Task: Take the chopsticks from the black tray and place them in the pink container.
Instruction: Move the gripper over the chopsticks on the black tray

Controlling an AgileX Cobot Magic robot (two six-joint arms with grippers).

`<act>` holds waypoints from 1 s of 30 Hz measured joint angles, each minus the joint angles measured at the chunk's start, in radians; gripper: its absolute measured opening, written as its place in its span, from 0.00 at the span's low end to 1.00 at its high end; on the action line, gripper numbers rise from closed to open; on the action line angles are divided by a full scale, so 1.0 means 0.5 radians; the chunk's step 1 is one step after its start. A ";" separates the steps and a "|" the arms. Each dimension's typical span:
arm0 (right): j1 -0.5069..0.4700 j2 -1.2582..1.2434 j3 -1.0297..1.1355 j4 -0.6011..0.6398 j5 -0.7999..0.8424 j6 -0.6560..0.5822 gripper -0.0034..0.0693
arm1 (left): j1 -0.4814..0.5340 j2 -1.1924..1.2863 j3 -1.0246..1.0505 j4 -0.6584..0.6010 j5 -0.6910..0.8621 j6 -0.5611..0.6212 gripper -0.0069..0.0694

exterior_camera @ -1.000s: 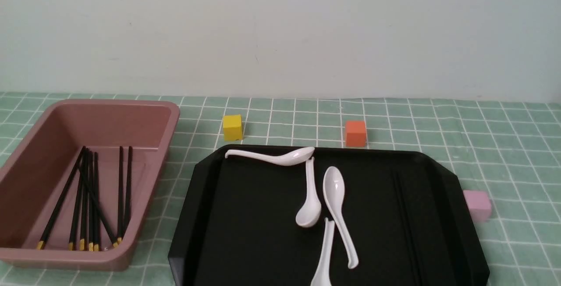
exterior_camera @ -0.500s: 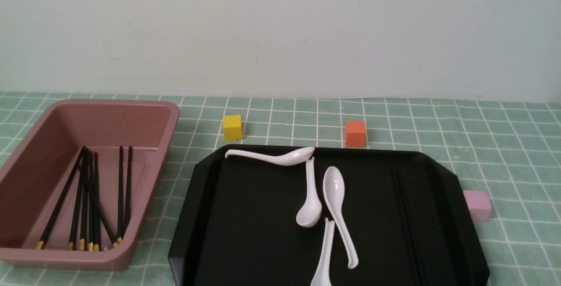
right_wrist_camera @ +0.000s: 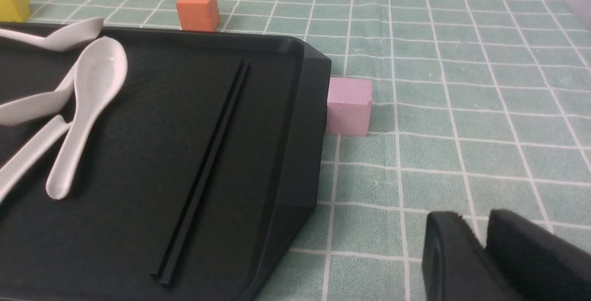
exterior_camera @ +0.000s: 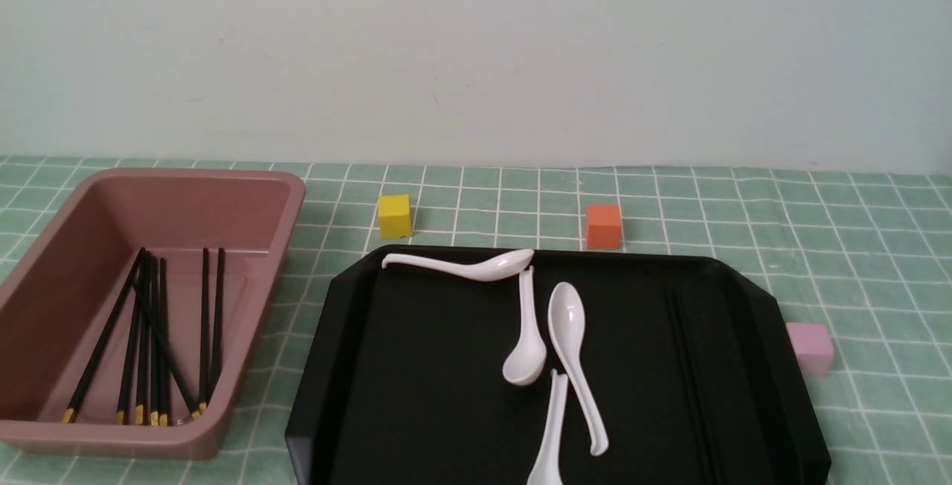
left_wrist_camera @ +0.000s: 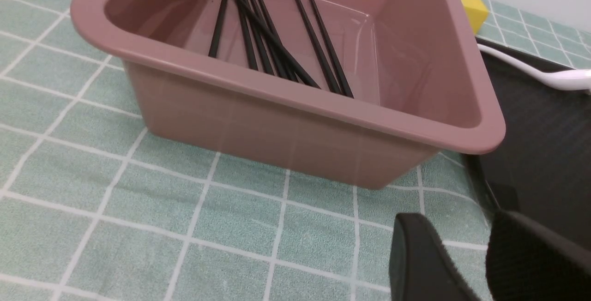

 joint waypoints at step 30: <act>0.000 0.755 -0.948 0.628 0.061 0.103 0.03 | 0.000 0.000 0.000 0.000 0.000 0.000 0.40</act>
